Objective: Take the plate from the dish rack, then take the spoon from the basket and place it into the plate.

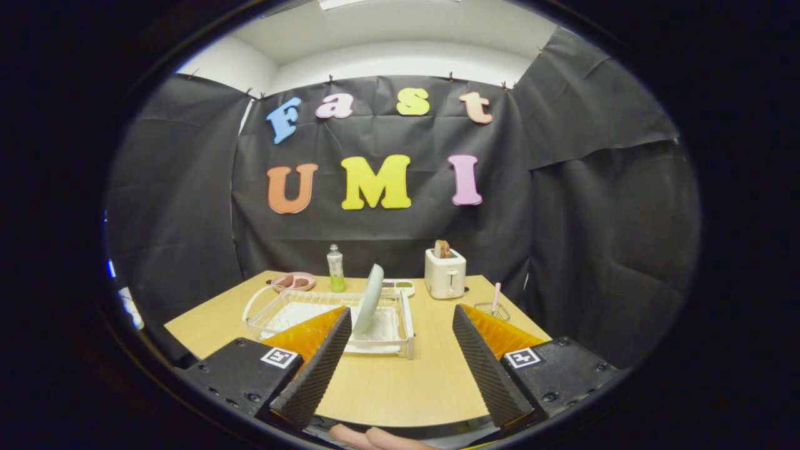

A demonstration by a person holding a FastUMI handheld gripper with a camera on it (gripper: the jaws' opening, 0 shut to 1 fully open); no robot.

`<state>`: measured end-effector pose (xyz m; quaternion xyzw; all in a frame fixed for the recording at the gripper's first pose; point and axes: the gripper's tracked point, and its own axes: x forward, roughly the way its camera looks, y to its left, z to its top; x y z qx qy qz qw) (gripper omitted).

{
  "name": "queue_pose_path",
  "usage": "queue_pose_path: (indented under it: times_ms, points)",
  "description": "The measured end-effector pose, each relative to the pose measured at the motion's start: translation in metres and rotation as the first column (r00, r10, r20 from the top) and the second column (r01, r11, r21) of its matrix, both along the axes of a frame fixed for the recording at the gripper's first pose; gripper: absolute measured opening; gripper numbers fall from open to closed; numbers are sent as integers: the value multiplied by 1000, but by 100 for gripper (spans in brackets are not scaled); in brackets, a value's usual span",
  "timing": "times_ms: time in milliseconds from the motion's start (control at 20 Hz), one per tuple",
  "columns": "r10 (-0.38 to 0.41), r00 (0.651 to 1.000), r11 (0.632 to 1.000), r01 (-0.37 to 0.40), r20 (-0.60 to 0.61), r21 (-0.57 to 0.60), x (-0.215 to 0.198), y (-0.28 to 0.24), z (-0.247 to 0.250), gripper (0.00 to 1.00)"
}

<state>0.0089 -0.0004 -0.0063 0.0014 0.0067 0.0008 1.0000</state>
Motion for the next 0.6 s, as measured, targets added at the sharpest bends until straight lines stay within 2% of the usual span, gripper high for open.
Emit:
queue_pose_path:
  times_ms: [300,600]
  points:
    - [-5,1000,1000,5,-1,-8,12,2,4,100]
    - [10,1000,1000,-10,-26,-26,64,23,40,100]
